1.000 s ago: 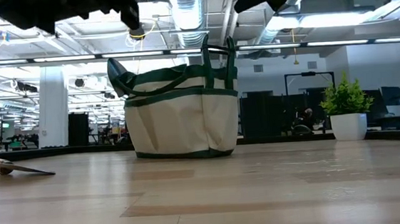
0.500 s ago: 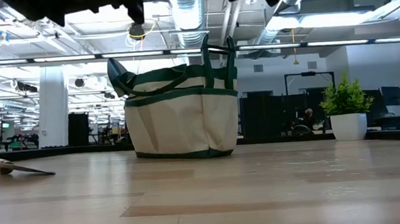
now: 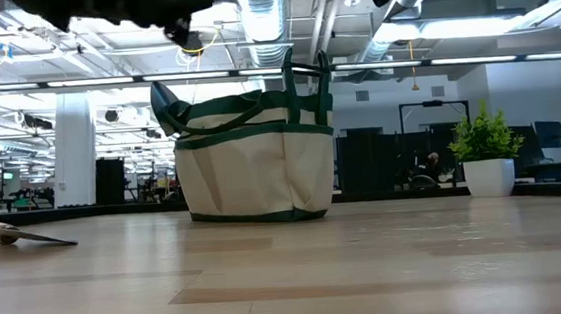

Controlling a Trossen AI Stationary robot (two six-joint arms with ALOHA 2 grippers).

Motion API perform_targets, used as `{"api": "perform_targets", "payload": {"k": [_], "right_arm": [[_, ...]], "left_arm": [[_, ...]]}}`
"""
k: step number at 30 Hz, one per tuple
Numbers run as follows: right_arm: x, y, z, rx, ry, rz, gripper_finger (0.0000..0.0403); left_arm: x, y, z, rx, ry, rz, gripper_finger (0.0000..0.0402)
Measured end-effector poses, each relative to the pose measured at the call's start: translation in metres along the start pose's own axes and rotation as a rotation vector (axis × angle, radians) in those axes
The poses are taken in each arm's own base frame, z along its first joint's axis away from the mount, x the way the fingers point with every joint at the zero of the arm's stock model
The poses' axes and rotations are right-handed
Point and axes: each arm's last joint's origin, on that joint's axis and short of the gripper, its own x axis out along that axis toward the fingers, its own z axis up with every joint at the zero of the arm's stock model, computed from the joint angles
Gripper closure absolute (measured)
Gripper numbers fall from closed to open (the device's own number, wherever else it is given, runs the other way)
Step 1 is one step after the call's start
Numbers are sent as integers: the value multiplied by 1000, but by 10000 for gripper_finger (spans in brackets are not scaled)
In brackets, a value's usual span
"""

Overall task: Pick & Place Garden tools in Gardening bag
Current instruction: Put the brown trowel into the brown gardening bag

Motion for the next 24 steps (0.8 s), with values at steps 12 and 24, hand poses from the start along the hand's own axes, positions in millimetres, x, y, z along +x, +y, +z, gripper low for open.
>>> {"api": "perform_targets", "payload": {"k": [12,24], "right_arm": [[0,0,-7,-29,71,0,403],[0,0,-9,-12,85,2,403]], "left_arm": [[-57,-31,-19,-52,353,-110,399],[-56,-57,-33,-58,535,-262,399]]}}
